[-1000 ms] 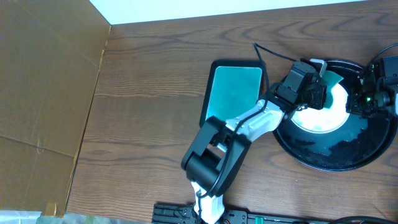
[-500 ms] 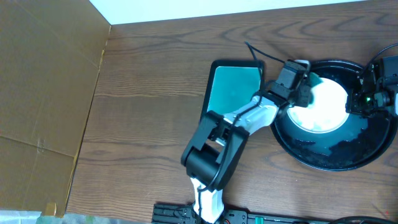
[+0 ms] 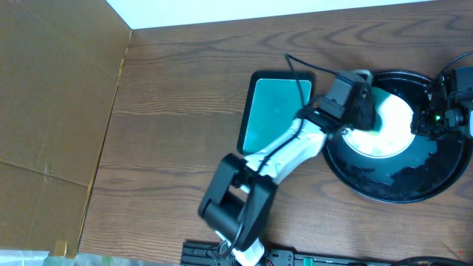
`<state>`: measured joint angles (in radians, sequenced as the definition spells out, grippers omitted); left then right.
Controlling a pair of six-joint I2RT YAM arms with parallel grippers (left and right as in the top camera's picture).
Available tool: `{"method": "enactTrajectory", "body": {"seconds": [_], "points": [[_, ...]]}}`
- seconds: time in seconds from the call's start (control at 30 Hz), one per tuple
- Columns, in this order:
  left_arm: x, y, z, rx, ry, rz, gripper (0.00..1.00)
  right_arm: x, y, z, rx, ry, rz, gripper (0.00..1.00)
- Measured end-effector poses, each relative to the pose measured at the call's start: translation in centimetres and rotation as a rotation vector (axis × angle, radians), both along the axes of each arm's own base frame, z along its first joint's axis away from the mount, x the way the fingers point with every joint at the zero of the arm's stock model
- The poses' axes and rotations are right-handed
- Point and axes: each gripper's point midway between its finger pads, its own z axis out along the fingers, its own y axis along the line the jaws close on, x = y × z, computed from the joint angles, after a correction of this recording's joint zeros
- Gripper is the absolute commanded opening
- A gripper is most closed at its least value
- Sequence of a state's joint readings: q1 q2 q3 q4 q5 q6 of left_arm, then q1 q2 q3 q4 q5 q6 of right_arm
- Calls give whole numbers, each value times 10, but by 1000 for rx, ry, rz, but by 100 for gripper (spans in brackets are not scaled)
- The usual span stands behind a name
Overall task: Clean dirty plates on tray and stack at the side
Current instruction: 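Return the sponge over the water tray with the left gripper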
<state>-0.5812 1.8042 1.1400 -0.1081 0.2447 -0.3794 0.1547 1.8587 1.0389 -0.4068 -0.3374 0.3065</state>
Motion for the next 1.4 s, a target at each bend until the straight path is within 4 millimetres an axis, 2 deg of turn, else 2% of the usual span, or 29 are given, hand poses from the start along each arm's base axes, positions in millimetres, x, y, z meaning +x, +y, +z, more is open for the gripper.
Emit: {"method": "enactTrajectory", "body": {"seconds": [0.13,0.23,0.33,0.5,0.73,0.77,0.9,0.97,1.0,1.1,1.23,1.33,1.4], "points": [[-16,-21,-33,-2,78,-38,7,0,0,0,0,0,0,1],[-21,-24,-60,23,126,-43,7,0,0,0,0,0,0,1],[-19,-20,-63,46,121,-26,7,0,0,0,-1,0,-1,1],[-9,1,-64,154,81,52,7,0,1,0,3,0,2,1],[18,55,-57,273,20,187,7,-2,1,0,1,8,2,1],[20,58,-54,271,14,192,7,-2,1,0,1,8,2,1],[28,66,-29,265,-49,219,7,-2,1,0,-4,5,11,1],[39,81,2,243,-113,271,7,-1,1,0,-8,0,18,1],[41,83,10,229,-129,279,7,-1,1,0,-9,-1,21,1],[43,78,46,146,-190,275,7,-1,1,0,-15,-9,39,1],[41,80,113,26,-312,284,7,0,-2,5,-52,-40,72,1],[39,106,149,-13,-366,333,7,6,-10,26,-146,-125,93,1],[39,134,155,5,-359,391,7,12,-13,51,-234,-220,112,1]]}}
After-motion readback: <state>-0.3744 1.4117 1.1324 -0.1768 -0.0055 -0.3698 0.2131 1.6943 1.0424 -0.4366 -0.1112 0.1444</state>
